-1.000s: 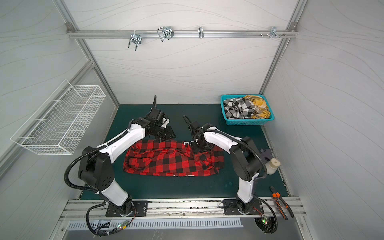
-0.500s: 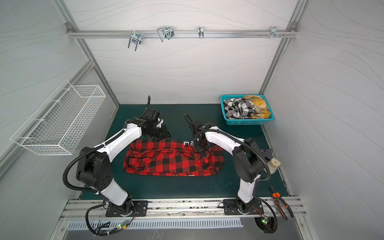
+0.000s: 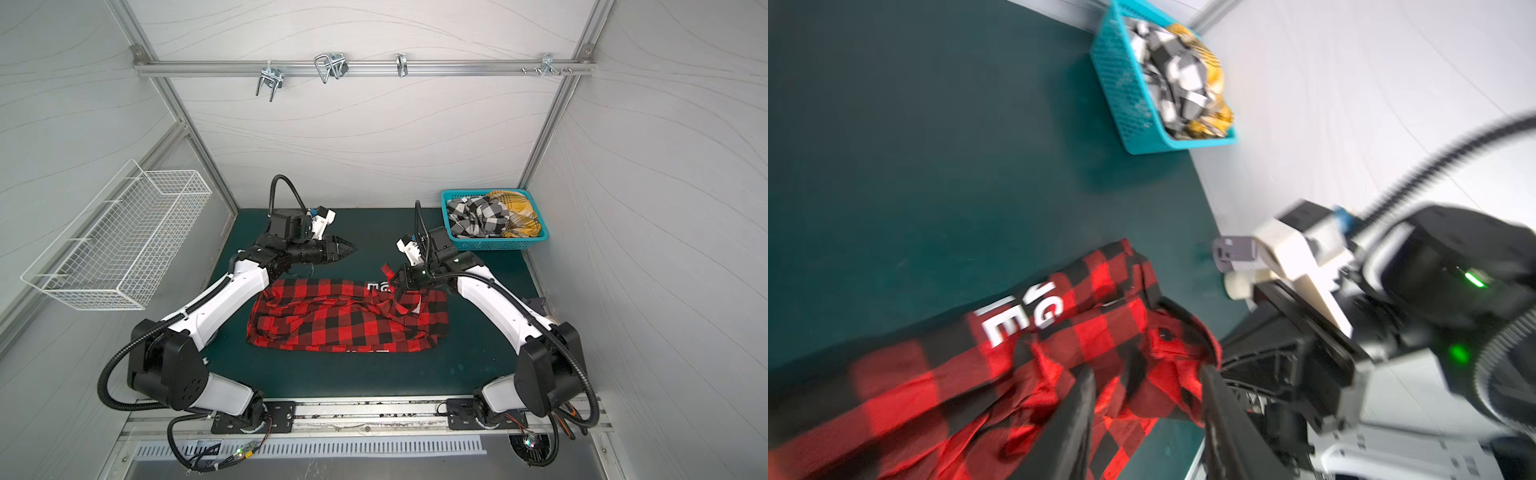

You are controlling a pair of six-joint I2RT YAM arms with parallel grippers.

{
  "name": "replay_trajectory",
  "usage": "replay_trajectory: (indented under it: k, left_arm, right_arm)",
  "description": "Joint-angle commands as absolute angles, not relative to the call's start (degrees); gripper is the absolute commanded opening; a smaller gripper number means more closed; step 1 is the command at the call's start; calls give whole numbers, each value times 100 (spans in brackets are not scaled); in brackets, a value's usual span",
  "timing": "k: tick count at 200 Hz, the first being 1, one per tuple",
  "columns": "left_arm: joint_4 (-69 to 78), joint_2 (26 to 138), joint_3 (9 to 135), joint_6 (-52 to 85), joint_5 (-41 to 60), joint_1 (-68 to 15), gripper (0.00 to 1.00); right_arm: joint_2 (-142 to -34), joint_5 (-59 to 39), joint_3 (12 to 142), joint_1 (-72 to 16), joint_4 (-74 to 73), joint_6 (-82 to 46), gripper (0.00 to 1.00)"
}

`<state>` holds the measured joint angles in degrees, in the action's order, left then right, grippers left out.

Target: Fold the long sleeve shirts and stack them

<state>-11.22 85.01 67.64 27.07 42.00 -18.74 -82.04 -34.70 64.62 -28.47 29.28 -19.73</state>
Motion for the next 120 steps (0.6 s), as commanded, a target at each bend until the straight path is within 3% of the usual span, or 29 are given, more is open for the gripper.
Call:
replay_trajectory:
  k: [1,46,75,120]
  left_arm:
    - [-658,8671,6894,2553,4851,-1854,43]
    - [-1461,8692,6954,3292,4115,-2209,47]
    - [-933,8340,6161,4688,3790,-2367,53]
    - [-1438,7937,6060,5763,3016,-2745,59]
  right_arm:
    - [-8406,-4559,6503,-2889,2251,-2197,0]
    - [-8628,-4573,6392,-2988,2045,-2213,0]
    - [-8659,-4318,6361,-3061,2225,-2086,0]
    - [-8767,-2404,6708,-3804,2987,-1536,0]
